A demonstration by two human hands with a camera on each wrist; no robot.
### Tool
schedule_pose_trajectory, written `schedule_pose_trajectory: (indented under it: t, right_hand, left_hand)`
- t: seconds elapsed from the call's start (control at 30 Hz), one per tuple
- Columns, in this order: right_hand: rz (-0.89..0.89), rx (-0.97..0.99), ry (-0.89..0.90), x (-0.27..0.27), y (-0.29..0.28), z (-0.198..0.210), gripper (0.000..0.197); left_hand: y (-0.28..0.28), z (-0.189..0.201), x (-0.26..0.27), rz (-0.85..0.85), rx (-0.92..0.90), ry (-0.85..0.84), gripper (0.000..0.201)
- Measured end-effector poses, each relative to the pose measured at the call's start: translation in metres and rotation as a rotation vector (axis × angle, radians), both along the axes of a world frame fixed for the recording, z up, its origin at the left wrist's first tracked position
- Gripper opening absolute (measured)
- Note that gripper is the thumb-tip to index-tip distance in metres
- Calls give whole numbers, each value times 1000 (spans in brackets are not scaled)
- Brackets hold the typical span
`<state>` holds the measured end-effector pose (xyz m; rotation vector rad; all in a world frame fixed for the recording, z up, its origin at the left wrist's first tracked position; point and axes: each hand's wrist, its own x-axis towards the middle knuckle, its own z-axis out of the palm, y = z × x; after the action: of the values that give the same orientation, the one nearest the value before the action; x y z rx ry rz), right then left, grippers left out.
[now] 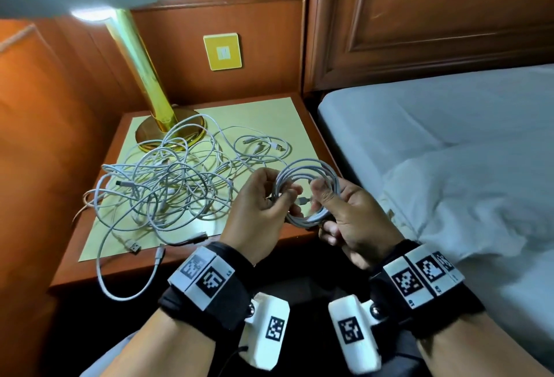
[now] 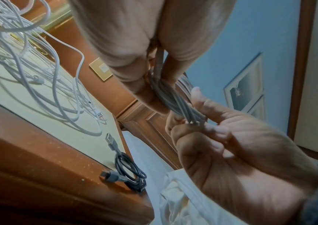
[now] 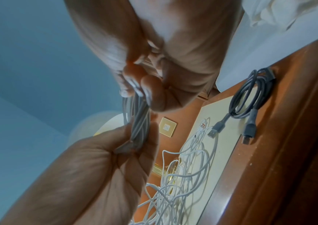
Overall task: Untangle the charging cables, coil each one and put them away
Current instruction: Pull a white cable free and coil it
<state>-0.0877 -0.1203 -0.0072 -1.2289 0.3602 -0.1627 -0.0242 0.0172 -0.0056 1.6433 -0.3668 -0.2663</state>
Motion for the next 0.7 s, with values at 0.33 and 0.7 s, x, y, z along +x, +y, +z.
schedule_pose_trajectory:
  t: [0.33,0.7]
  right_hand:
    - [-6,143,29,-1,-9,5,8]
    - [-76,113,21,3,-12,1,21]
  left_hand:
    - [0,5,3,95,-239,169,23]
    - [-2,11,3,81,-396,367,42]
